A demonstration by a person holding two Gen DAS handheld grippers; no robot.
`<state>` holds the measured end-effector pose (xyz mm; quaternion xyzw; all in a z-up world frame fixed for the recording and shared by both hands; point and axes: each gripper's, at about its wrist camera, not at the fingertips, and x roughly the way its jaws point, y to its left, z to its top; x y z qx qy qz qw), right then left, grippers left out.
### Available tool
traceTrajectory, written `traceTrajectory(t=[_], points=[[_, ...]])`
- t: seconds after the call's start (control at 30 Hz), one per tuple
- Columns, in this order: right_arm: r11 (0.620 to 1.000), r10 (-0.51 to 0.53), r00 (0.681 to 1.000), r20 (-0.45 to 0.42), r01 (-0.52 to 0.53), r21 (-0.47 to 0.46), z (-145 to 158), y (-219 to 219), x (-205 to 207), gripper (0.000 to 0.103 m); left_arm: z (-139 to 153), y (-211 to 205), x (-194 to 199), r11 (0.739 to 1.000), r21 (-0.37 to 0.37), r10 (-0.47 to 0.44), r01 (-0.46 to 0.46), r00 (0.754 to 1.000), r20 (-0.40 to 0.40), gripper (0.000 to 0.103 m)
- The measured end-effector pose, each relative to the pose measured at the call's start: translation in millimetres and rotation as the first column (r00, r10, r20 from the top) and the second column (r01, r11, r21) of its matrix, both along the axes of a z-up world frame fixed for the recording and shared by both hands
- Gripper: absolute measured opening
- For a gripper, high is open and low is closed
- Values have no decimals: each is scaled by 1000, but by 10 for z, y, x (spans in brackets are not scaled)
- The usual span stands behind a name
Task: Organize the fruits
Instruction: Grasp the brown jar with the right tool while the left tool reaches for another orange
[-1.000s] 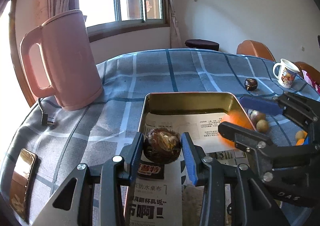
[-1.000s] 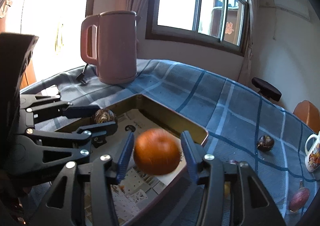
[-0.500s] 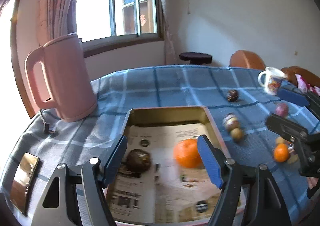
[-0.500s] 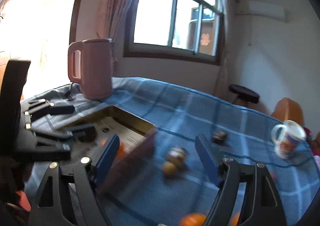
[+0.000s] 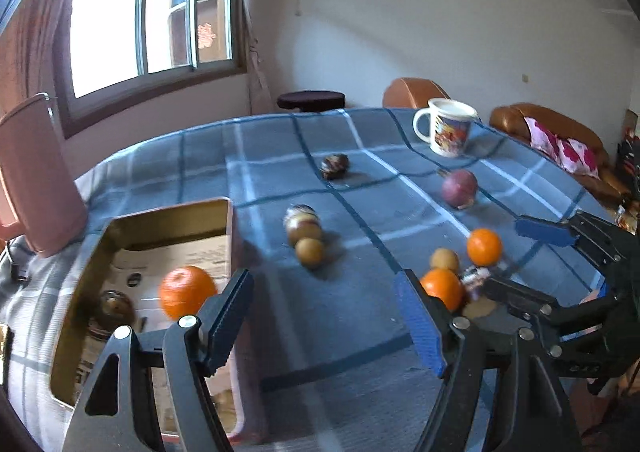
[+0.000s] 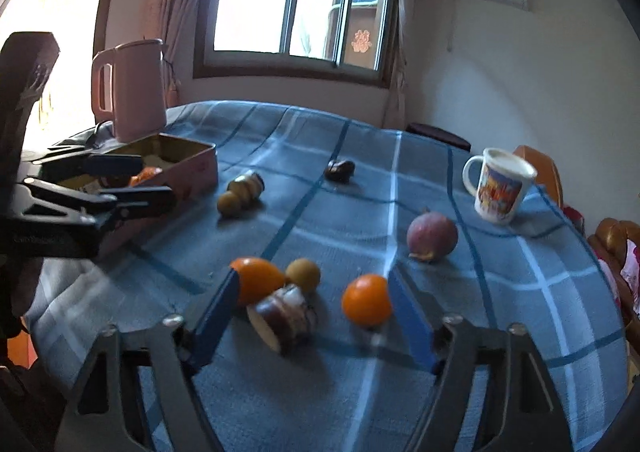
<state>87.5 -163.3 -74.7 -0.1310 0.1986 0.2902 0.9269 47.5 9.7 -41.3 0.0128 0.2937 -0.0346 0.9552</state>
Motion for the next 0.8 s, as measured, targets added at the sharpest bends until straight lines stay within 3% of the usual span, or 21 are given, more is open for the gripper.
traceTrajectory(t=[0.07, 0.23, 0.47, 0.53, 0.67, 0.8], points=[[1000, 15, 1000, -14, -15, -1, -35, -10, 13, 61, -36, -39, 10, 1000, 0, -6, 6, 1000, -10, 74], [998, 55, 997, -54, -55, -6, -113, 36, 51, 60, -52, -41, 21, 1000, -5, -11, 10, 1000, -20, 74], [992, 112, 975, -192, -122, -39, -209, 140, 212, 52, -91, -80, 58, 999, -11, -30, 30, 999, -31, 74], [991, 119, 975, -187, -128, -39, -216, 139, 190, 45, -101, -94, 69, 999, -10, -34, 33, 999, -33, 74], [994, 99, 983, -155, -104, -21, -197, 95, 138, 45, -107, -129, 84, 999, -20, -51, 50, 998, -39, 74], [995, 77, 991, -113, -70, 65, -130, -48, 100, 45, -103, -222, 83, 997, -18, -79, 78, 996, -38, 74]])
